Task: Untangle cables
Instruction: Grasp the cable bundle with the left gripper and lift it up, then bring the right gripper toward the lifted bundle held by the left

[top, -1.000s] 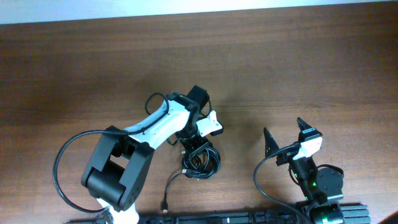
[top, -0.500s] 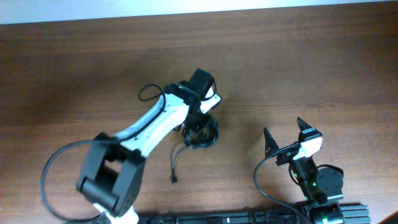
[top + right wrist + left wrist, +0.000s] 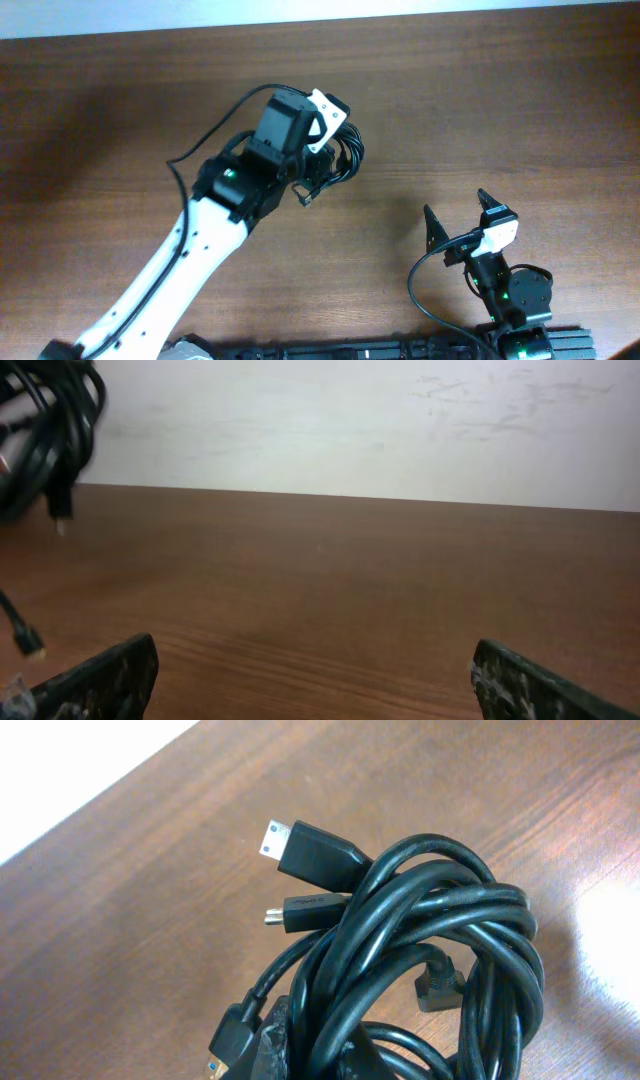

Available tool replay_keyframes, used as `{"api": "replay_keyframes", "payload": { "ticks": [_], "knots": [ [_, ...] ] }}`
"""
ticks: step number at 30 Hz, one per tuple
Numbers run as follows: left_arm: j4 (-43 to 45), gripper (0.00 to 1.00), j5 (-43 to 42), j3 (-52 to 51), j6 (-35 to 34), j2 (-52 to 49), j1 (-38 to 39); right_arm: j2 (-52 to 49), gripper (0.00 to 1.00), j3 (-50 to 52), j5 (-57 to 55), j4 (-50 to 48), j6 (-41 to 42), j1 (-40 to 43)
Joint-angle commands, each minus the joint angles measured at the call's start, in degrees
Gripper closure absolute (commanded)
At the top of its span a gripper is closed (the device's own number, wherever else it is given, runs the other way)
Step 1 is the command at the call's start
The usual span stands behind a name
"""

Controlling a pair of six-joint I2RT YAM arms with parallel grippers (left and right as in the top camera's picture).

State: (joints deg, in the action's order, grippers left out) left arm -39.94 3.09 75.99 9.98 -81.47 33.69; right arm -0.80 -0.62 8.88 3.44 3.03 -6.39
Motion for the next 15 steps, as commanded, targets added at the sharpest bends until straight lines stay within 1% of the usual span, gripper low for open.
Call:
{"api": "replay_keyframes", "payload": {
  "ticks": [1, 6, 8, 10, 12, 15],
  "knots": [
    [0.0, 1.0, 1.0, 1.5, -0.7, 4.3, -0.1, 0.4, 0.01, 0.3, -0.5, 0.0, 0.4, -0.3],
    [0.0, 1.0, 1.0, 1.5, -0.7, 7.7, -0.1, 0.4, 0.01, -0.2, 4.2, -0.7, 0.5, -0.3],
    [-0.2, 1.0, 1.0, 1.5, -0.7, 8.7, -0.1, 0.4, 0.01, -2.1, 5.7, -0.6, 5.5, -0.3],
    [-0.5, 1.0, 1.0, 1.5, -0.7, 9.3, -0.1, 0.4, 0.01, -4.0, 5.7, -0.2, 8.4, -0.3],
    [-0.5, 1.0, 1.0, 1.5, -0.7, 9.7, -0.1, 0.4, 0.01, -7.2, 5.8, 3.0, 10.5, -0.3],
    [0.9, 1.0, 0.8, 1.5, -1.0, 9.8, -0.1, 0.2, 0.01, -13.8, 5.9, 13.2, 11.4, -0.3]
  ]
}}
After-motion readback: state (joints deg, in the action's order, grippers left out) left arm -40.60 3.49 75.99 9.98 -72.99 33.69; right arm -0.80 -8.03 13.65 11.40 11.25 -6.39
